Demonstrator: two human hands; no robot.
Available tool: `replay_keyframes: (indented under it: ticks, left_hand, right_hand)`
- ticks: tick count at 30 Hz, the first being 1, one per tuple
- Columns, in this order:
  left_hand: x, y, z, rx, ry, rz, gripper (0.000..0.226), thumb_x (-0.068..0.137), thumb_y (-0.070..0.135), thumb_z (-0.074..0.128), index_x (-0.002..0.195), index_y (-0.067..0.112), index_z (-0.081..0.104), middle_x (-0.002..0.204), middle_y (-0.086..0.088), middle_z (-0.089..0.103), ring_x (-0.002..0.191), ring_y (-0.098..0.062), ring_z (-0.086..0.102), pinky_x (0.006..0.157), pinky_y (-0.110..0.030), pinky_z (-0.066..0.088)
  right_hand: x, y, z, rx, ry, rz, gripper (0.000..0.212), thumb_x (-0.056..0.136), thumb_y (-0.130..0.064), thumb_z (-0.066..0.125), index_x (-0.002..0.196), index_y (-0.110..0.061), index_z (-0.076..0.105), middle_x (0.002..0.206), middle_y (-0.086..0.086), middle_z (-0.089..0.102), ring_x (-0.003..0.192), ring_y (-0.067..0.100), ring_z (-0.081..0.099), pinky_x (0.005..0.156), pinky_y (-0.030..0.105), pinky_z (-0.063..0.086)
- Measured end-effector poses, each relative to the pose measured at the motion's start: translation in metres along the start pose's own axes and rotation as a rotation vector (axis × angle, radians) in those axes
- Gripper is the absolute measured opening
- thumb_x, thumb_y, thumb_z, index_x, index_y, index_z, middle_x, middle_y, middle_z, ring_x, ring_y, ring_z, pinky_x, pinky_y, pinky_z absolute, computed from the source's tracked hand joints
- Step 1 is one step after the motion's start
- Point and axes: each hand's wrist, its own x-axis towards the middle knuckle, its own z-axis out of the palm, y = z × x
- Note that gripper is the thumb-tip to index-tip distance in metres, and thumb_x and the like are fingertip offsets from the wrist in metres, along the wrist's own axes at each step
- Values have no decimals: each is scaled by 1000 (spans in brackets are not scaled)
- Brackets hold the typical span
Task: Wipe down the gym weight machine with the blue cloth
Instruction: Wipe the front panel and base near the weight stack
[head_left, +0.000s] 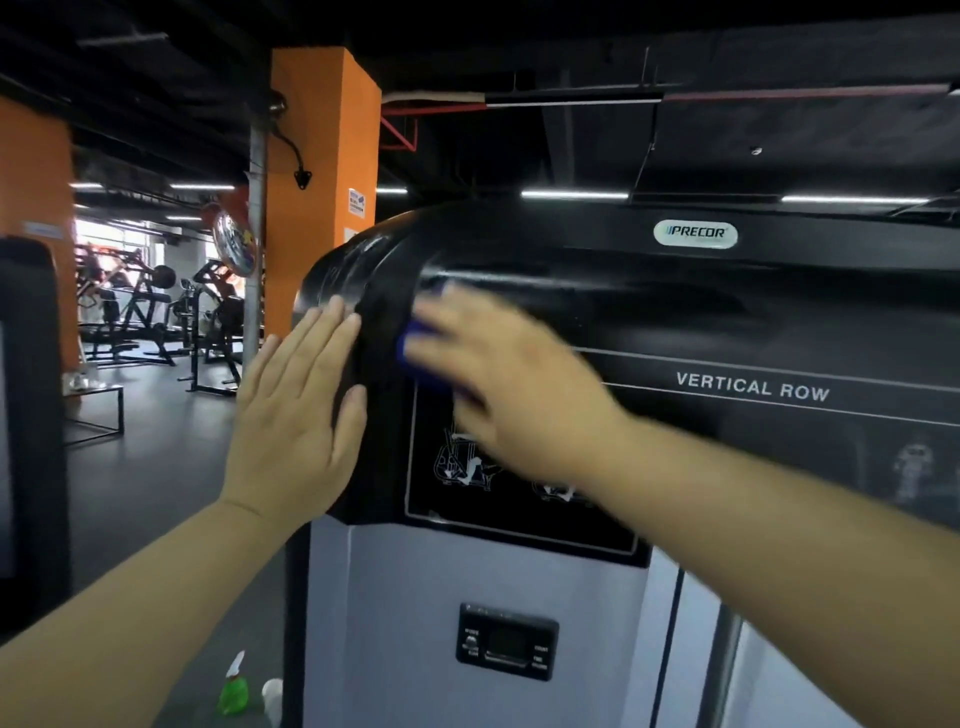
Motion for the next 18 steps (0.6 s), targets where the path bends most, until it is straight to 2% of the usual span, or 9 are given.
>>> replay_keyframes:
  ticks: [3,5,7,10,12,13,17,18]
  left_hand:
    - [3,1,-2,22,5,87,54,98,26,35,151,11,33,159,-1,27,148,-8,15,121,-43,15]
    - [3,2,-4,44,3,128,53,98,25,36,149,11,36,158,-3,29,148,-12,19,122,-43,14]
    - [4,5,-3,63,-1,185,52,98,23,37,148,10,39,157,-5,32,147,-17,25,121,-45,14]
    - [13,17,0,42,0,248,51,96,20,40,147,10,40,156,-8,35,146,-22,29,121,-48,14]
    - [20,28,1,16,18,248,50,96,19,40,146,10,42,155,-8,35,146,-22,29,122,-47,12]
    - [23,34,2,1,21,250,50,97,19,39,146,10,42,156,-8,35,146,-21,28,122,-46,11]
    - [30,57,7,-58,11,301,49,97,18,39,145,9,42,156,-9,34,146,-22,28,122,-46,12]
    - [32,63,8,-73,8,325,49,97,19,39,145,9,42,156,-9,34,146,-22,28,122,-45,12]
  right_hand:
    - [-70,-21,30,-50,-315,-313,44,80,-14,64,124,-19,67,144,5,53,138,27,43,117,39,27]
    - [-91,-13,25,-43,-388,-331,42,85,-20,55,125,-26,66,146,-4,51,139,19,41,114,40,33]
    - [-82,3,5,-15,-250,-214,46,81,-15,51,122,-20,68,143,1,55,135,24,46,112,42,37]
    - [-59,25,-33,21,64,143,48,78,-5,59,125,-12,66,144,9,52,136,29,43,114,43,35]
    - [-60,25,-36,52,119,267,51,79,-3,63,130,-13,62,148,7,48,141,26,36,117,38,29]
    - [-67,20,-32,41,86,242,52,79,-3,62,130,-13,62,148,8,47,142,27,35,118,37,27]
    - [-114,12,-20,-64,-280,-128,46,85,-13,52,129,-18,63,148,4,48,142,25,37,116,43,33]
    - [-121,21,-29,-85,-307,-161,45,86,-13,52,128,-18,64,148,3,49,142,24,37,116,41,33]
